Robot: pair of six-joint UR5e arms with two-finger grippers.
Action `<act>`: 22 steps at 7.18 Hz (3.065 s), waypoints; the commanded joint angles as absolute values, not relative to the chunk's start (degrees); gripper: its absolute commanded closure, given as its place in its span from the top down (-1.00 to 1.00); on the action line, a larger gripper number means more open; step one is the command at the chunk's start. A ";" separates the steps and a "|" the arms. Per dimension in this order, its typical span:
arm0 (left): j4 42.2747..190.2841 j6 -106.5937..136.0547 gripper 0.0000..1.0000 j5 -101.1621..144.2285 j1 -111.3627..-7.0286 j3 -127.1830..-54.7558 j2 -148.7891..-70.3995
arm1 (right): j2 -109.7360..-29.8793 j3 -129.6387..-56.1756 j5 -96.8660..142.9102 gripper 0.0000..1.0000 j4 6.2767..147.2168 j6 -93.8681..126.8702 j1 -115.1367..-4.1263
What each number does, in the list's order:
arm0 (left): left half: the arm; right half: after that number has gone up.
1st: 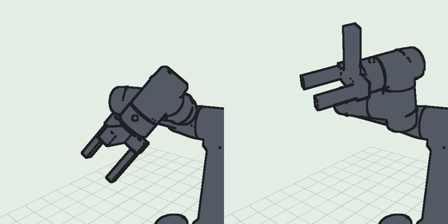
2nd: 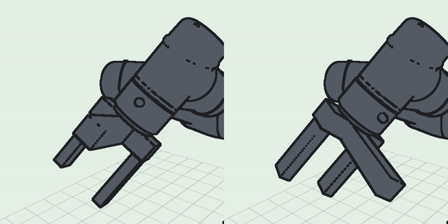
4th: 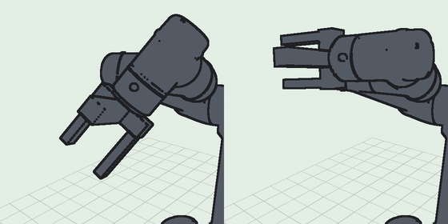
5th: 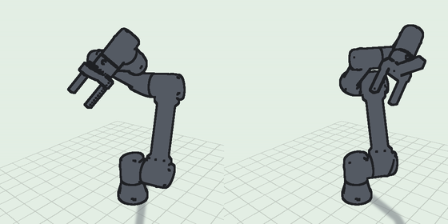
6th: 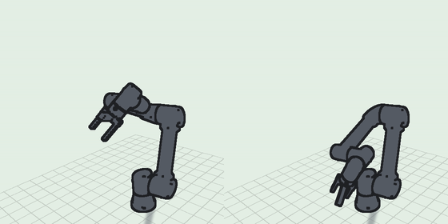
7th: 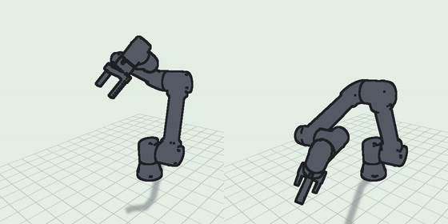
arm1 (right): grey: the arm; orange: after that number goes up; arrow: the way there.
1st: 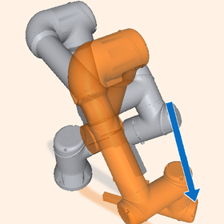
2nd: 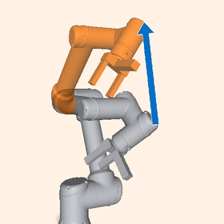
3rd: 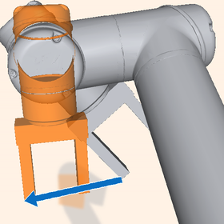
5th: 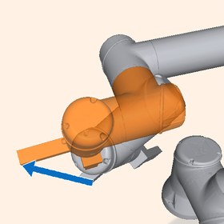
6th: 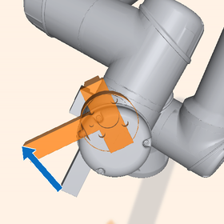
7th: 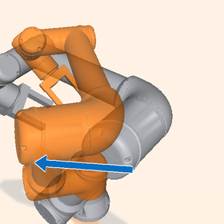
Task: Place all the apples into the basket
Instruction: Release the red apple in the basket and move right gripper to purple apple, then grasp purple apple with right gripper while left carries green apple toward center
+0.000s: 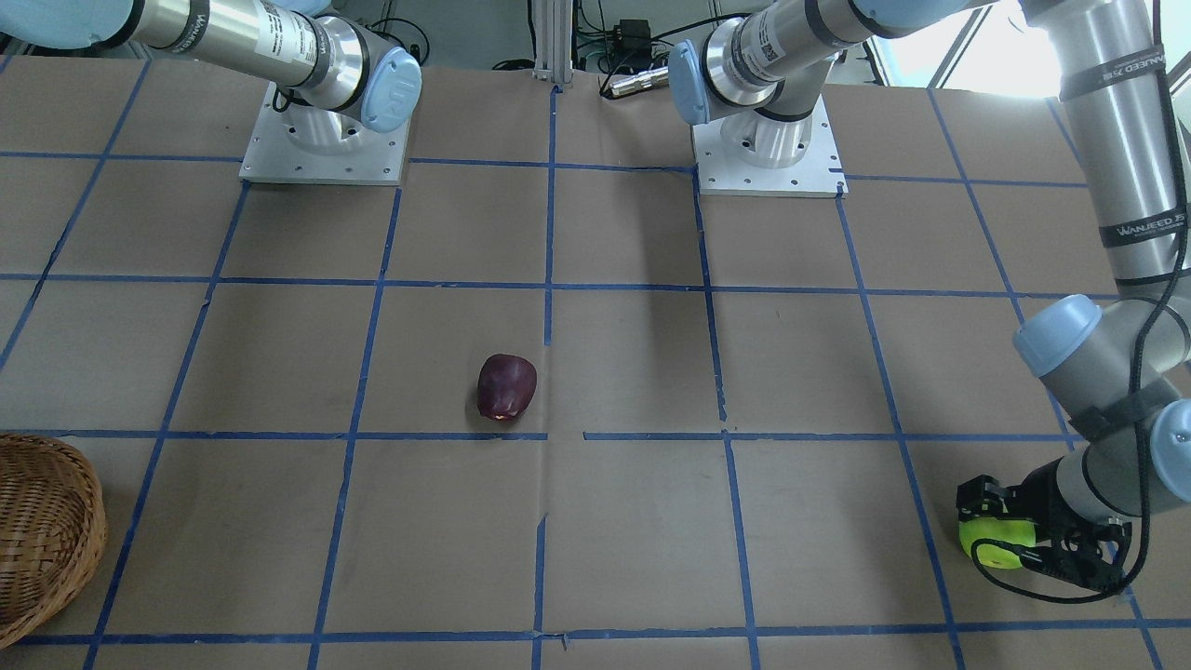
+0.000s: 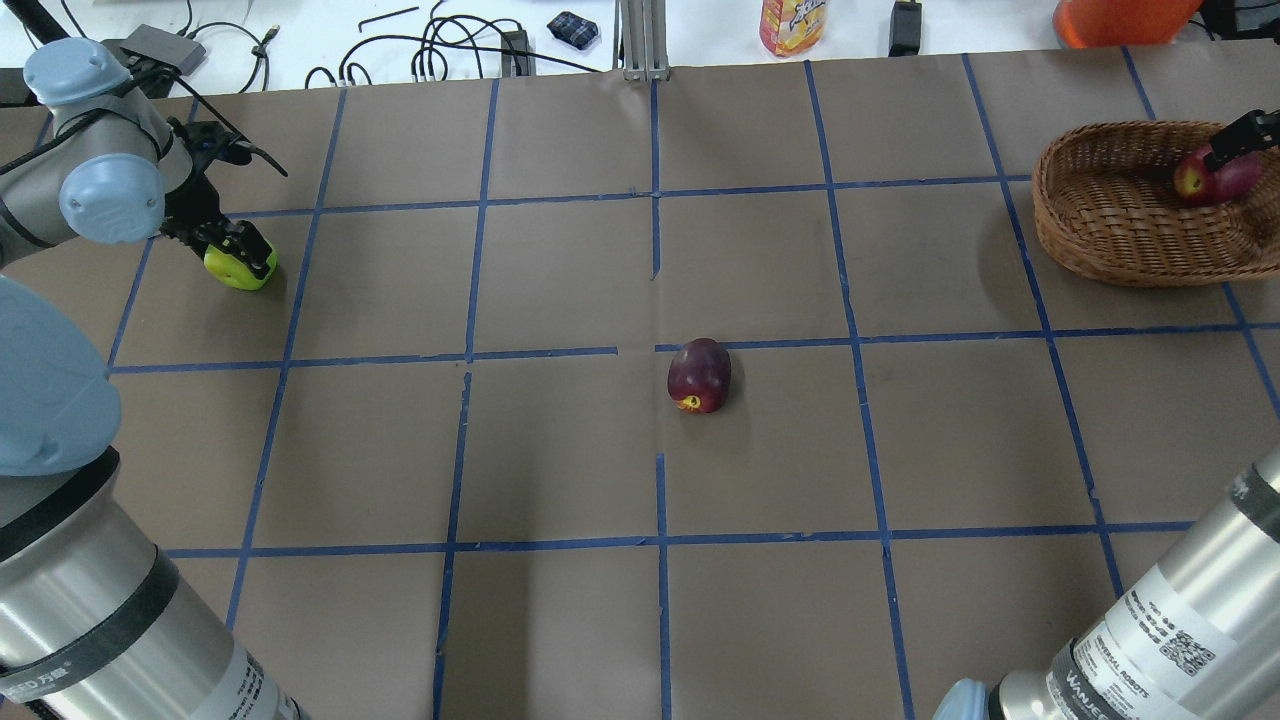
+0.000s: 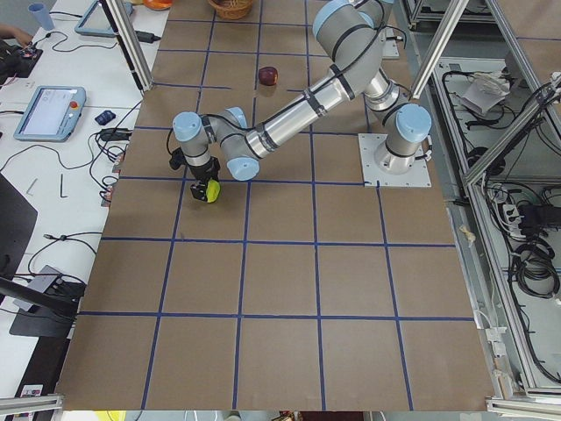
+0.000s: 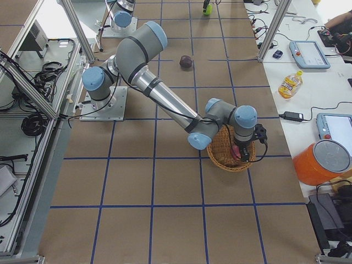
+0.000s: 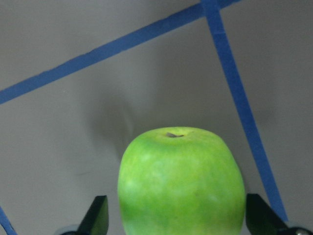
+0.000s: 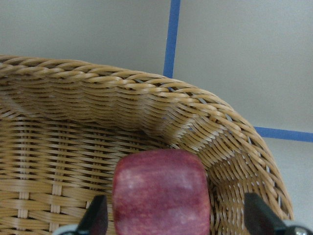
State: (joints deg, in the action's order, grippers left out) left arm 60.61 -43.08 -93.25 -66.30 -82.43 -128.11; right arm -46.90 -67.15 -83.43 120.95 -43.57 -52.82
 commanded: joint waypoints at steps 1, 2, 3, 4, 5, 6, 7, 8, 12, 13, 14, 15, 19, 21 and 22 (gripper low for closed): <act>61.17 -42.19 -0.98 -90.78 -65.92 -81.49 -128.94 | -47.89 -67.32 -83.50 1.00 120.33 -43.42 -52.82; 62.48 -42.19 -1.00 -91.05 -66.70 -80.69 -126.93 | -49.03 -67.85 -82.89 1.00 119.63 -43.42 -53.26; 71.19 -39.93 -1.00 -90.01 -67.67 -78.07 -124.13 | -51.22 -67.85 -81.40 1.00 113.35 -43.68 -54.31; 74.85 -35.73 -1.00 -89.83 -70.72 -77.44 -121.23 | -53.42 -67.76 -81.47 1.00 107.29 -43.51 -58.41; 76.45 -35.07 -1.00 -88.69 -73.80 -79.78 -118.50 | -55.35 -67.94 -82.52 1.00 106.10 -42.90 -63.84; 76.20 -30.98 -1.00 -87.46 -74.87 -82.76 -116.91 | -56.24 -68.20 -82.53 1.00 103.47 -41.24 -66.68; 76.20 -28.24 -1.00 -84.06 -75.23 -85.32 -115.33 | -57.29 -68.12 -82.18 1.00 96.23 -38.61 -68.71; 75.94 -27.60 -1.00 -83.07 -74.89 -86.56 -115.14 | -58.78 -68.12 -81.74 1.00 93.37 -29.36 -71.78; 76.64 -18.92 -1.00 -83.14 -80.23 -88.68 -112.24 | -62.12 -72.31 -82.44 1.00 89.81 -4.74 -89.69; 76.47 -16.20 -1.00 -83.49 -81.03 -89.12 -111.80 | -62.31 -74.77 -82.44 1.00 90.00 7.17 -93.22; 76.46 -16.09 -1.00 -83.67 -81.21 -89.73 -111.10 | -62.40 -76.19 -82.44 1.00 90.35 13.04 -96.04; 75.94 -16.00 -1.00 -83.58 -81.21 -90.52 -111.01 | -62.32 -76.55 -82.62 1.00 91.48 14.66 -99.72; 75.41 -16.26 -1.00 -83.75 -83.93 -89.83 -111.71 | -62.31 -89.78 -87.70 1.00 107.60 23.11 -108.01; 74.97 -16.79 -1.00 -82.97 -83.58 -89.82 -111.97 | -62.23 -96.13 -87.89 1.00 117.39 23.20 -109.07; 74.97 -16.70 -1.00 -82.79 -83.85 -89.82 -112.06 | -62.23 -97.89 -87.80 1.00 118.03 23.12 -109.07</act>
